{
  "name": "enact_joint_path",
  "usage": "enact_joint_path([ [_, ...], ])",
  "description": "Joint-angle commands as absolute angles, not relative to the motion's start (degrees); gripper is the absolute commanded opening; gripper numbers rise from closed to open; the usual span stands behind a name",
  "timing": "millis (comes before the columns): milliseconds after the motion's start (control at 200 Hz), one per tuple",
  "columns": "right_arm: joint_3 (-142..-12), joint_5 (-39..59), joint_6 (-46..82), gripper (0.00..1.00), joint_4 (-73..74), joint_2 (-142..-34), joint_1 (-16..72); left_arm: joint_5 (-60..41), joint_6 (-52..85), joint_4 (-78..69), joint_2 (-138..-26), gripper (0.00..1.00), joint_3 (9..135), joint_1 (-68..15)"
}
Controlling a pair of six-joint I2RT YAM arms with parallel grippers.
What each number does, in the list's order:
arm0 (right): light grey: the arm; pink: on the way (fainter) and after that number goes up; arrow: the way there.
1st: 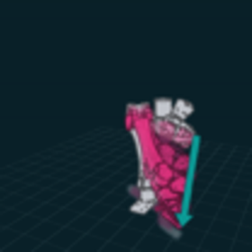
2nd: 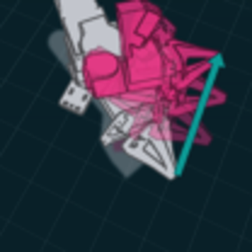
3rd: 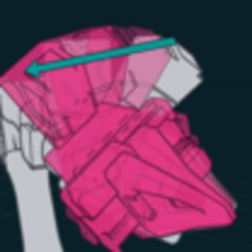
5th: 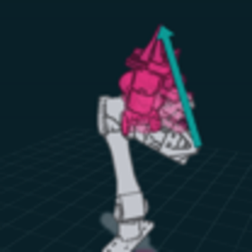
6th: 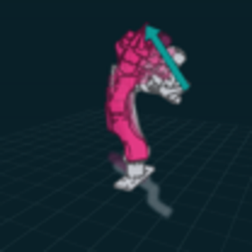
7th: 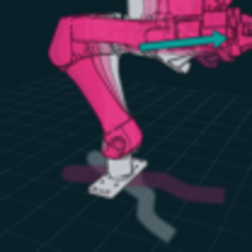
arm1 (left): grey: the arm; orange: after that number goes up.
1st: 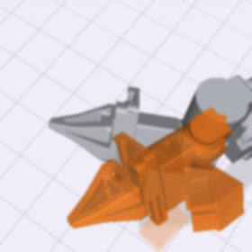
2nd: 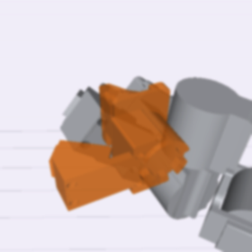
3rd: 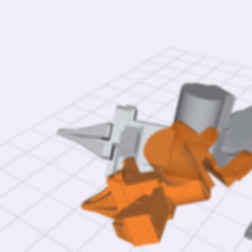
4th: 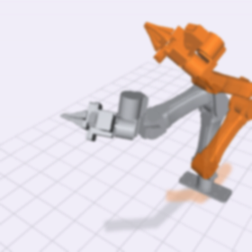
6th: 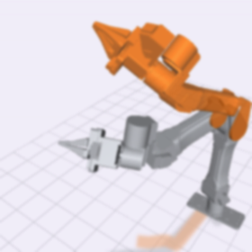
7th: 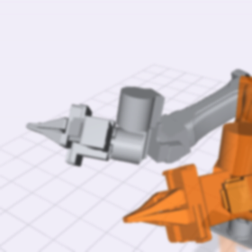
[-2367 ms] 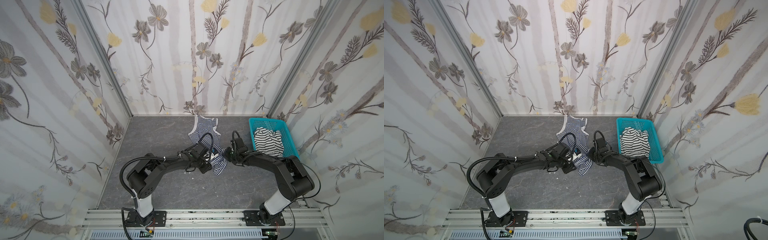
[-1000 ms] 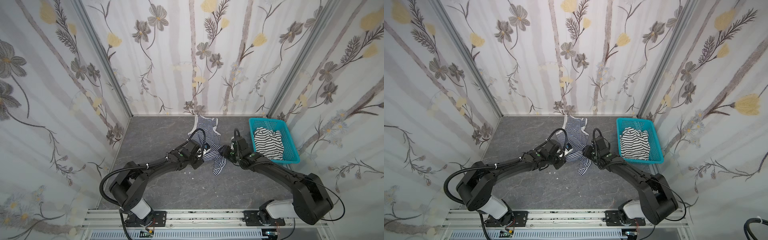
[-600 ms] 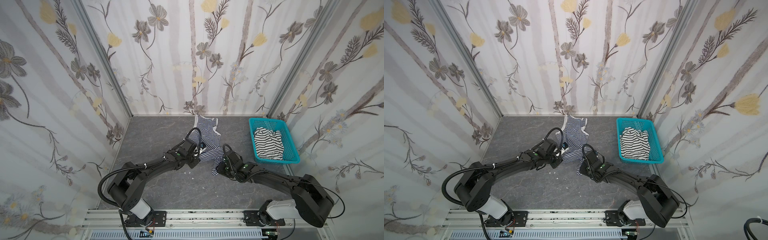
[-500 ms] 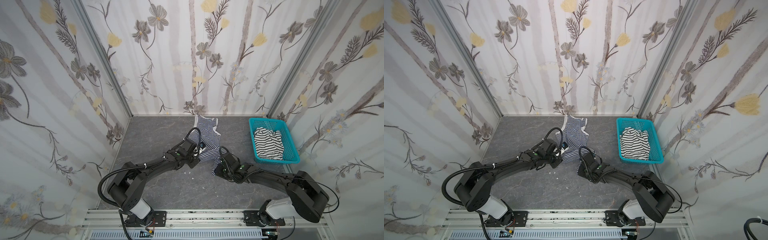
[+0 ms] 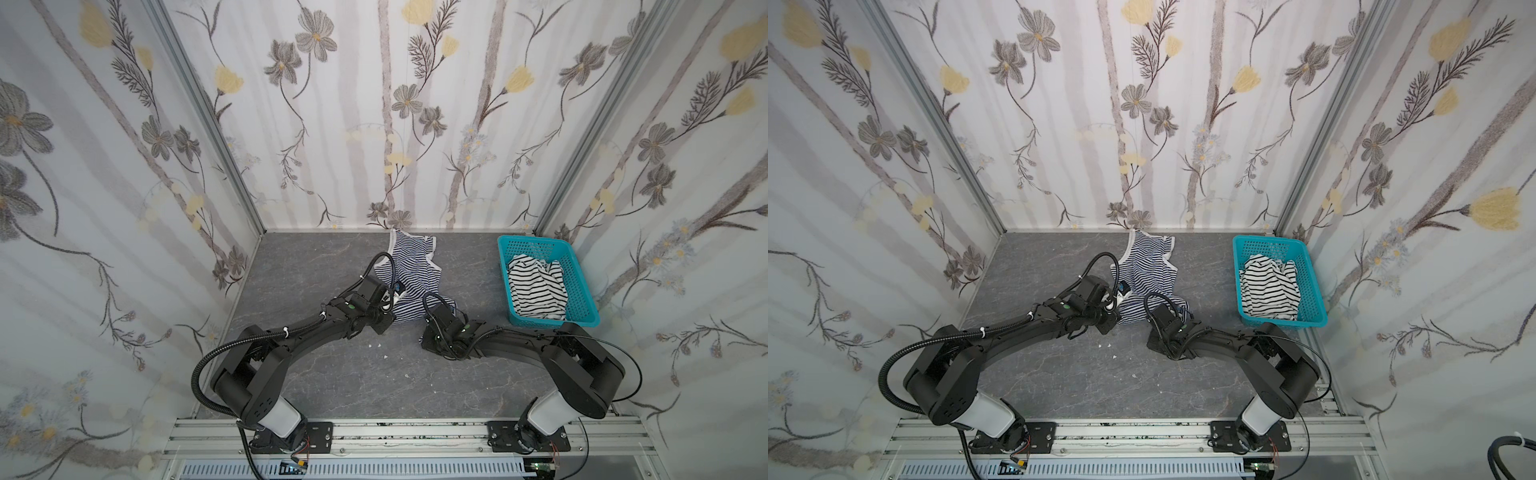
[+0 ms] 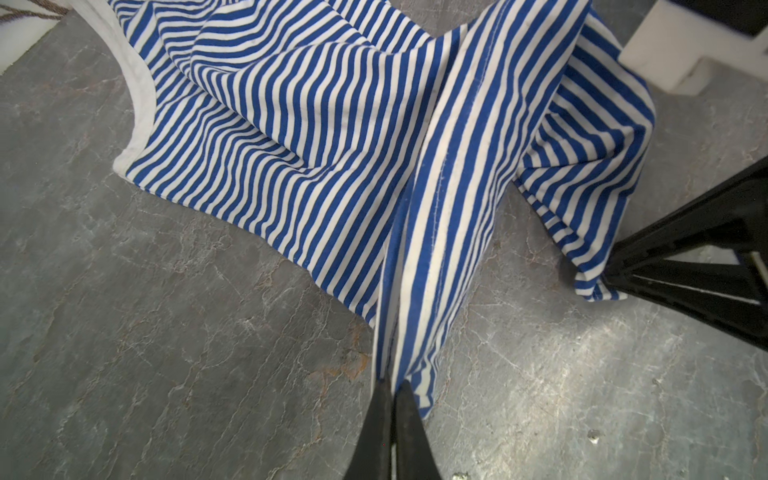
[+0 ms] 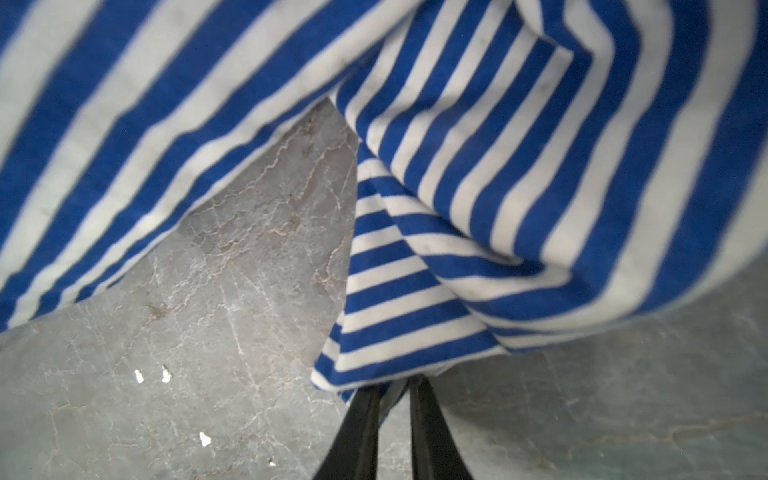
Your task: Fold and stack the tank tops
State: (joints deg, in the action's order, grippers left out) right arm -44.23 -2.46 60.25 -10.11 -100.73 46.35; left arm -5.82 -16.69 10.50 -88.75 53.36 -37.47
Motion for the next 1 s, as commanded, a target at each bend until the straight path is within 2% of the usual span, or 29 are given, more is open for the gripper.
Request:
enact_joint_path([
  [0, -44.9, -4.8, 58.4, 0.06, -15.1, -101.0, 46.5, -5.5, -17.6, 10.0, -88.2, 0.00, 53.1, -36.4],
  [40, -45.4, -5.7, 57.3, 0.00, -16.8, -101.2, 46.4, -5.5, -17.8, 10.0, -88.1, 0.00, 53.2, -35.8],
  [275, -44.4, -10.6, 54.1, 0.00, -23.7, -98.8, 44.1, -3.9, -20.5, 10.0, -86.7, 0.00, 52.7, -31.0],
  [560, -38.1, -12.1, 51.8, 0.00, -25.7, -87.4, 36.9, -2.5, -24.5, 10.0, -83.0, 0.00, 49.5, -25.8],
  [660, -38.1, -6.3, 52.2, 0.28, -21.0, -84.7, 38.6, -3.8, -24.1, 10.1, -82.2, 0.00, 49.0, -25.5],
  [724, -39.9, -5.6, 53.4, 0.38, -20.7, -85.4, 41.4, -4.7, -23.2, 10.0, -82.3, 0.00, 49.0, -25.6],
  [789, -42.4, -6.1, 54.6, 0.44, -21.3, -87.5, 44.9, -5.2, -22.6, 10.0, -82.5, 0.00, 49.1, -25.6],
  [994, -52.5, -9.2, 56.7, 0.47, -24.6, -97.9, 55.5, -6.3, -21.7, 10.0, -83.8, 0.00, 49.2, -25.6],
])
